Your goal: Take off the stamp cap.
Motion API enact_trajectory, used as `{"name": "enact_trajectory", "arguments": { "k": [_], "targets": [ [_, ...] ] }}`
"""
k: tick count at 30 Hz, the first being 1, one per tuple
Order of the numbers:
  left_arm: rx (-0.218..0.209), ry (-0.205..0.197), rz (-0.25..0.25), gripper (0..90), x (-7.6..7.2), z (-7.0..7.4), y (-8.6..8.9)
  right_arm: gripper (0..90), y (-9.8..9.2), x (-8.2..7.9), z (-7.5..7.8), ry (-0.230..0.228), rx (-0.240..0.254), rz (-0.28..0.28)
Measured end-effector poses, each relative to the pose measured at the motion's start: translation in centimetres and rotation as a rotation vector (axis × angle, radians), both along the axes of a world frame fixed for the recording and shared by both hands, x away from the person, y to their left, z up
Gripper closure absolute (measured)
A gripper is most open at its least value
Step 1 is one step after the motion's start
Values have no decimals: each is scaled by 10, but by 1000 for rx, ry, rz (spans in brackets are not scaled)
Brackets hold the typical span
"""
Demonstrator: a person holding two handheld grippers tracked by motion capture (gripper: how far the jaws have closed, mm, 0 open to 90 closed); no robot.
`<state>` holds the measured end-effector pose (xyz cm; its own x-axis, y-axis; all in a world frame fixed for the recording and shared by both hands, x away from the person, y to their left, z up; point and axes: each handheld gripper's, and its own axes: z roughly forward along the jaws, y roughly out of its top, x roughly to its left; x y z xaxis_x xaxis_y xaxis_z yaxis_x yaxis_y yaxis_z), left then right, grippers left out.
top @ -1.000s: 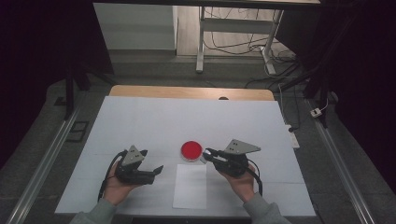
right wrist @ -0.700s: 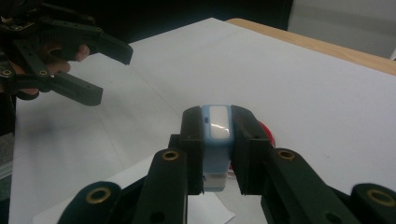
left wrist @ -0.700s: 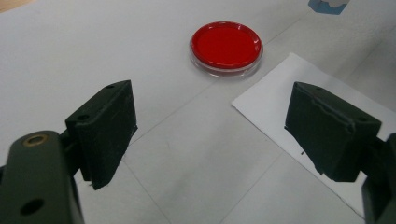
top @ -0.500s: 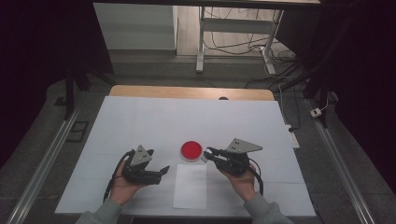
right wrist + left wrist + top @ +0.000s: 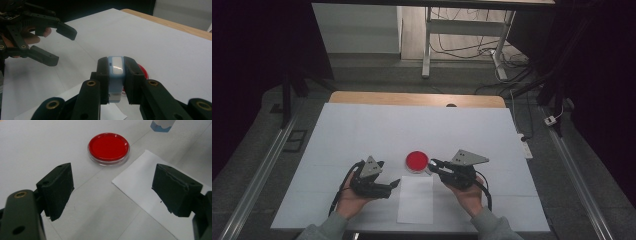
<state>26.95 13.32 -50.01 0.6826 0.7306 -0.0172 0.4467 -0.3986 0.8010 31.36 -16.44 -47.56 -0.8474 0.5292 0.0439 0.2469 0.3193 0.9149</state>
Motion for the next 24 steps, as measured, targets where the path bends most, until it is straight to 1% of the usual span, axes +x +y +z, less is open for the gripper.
{"name": "enact_trajectory", "arguments": {
  "k": [6,9,16,19,24],
  "targets": [
    [2,-3,-5,180,3,1,-3,751,0,1,-1,-5,-4,-5],
    [-4,-9,-1,182,3,3,-4,751,1,1,-1,-4,1,-4],
    [-4,-12,-16,182,6,4,-9,751,2,0,0,-12,6,-6],
    [-7,-8,-18,183,7,4,-13,751,2,0,0,-13,8,-9],
    [-1,-6,-33,183,10,3,-21,751,2,0,1,-13,11,-10]
  ]
}}
